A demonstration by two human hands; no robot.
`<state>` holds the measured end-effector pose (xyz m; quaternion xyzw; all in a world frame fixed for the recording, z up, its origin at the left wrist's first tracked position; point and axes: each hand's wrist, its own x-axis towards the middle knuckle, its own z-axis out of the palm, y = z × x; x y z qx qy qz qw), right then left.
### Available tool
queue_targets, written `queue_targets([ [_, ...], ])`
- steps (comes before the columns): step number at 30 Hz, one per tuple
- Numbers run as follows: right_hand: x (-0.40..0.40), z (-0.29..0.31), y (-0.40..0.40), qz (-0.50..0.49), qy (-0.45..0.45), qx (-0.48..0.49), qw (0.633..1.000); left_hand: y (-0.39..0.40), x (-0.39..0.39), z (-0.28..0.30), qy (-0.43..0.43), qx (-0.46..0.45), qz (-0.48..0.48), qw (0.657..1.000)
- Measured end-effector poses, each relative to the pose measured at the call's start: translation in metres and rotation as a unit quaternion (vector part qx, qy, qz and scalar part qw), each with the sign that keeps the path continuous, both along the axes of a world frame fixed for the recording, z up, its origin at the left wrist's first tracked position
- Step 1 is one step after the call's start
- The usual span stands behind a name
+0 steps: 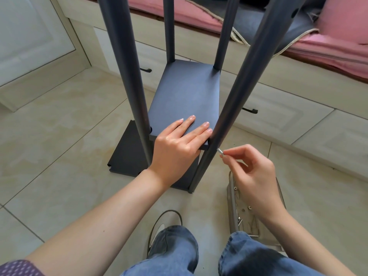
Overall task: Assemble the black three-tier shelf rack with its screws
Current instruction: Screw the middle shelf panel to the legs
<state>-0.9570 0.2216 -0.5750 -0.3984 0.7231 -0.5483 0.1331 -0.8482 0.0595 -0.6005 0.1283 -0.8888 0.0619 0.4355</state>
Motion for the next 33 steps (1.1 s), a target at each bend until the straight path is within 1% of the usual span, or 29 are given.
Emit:
queue_targets([
  [6,0.0,0.0017,-0.0038,-0.003,-0.1,-0.002,0.995,-0.0005,-0.0001,-0.0006,-0.001,0.011,-0.001,1.0],
  [9,0.0003,0.0025,-0.0037,-0.005,-0.129,-0.004,0.992,-0.0003,-0.0005,-0.0007,0.001,0.012,-0.001,1.0],
  [15,0.0018,0.0059,-0.0053,0.0,-0.12,-0.015,0.993,-0.0003,-0.0009,-0.0019,0.004,0.01,0.003,1.0],
  [20,0.0011,0.0067,-0.0084,0.02,-0.104,-0.005,0.994,-0.0006,-0.0008,-0.0017,0.004,0.011,0.002,1.0],
  [29,-0.0012,-0.0001,-0.0046,0.025,-0.117,-0.005,0.993,-0.0006,-0.0016,-0.0028,0.008,0.022,0.0,1.0],
  [30,-0.0021,-0.0011,-0.0046,0.023,-0.131,-0.006,0.991,-0.0006,-0.0016,-0.003,0.009,0.021,0.0,1.0],
  [33,-0.0046,-0.0005,-0.0062,0.011,-0.231,-0.038,0.972,0.0,-0.0016,-0.0026,0.009,0.019,0.0,1.0],
])
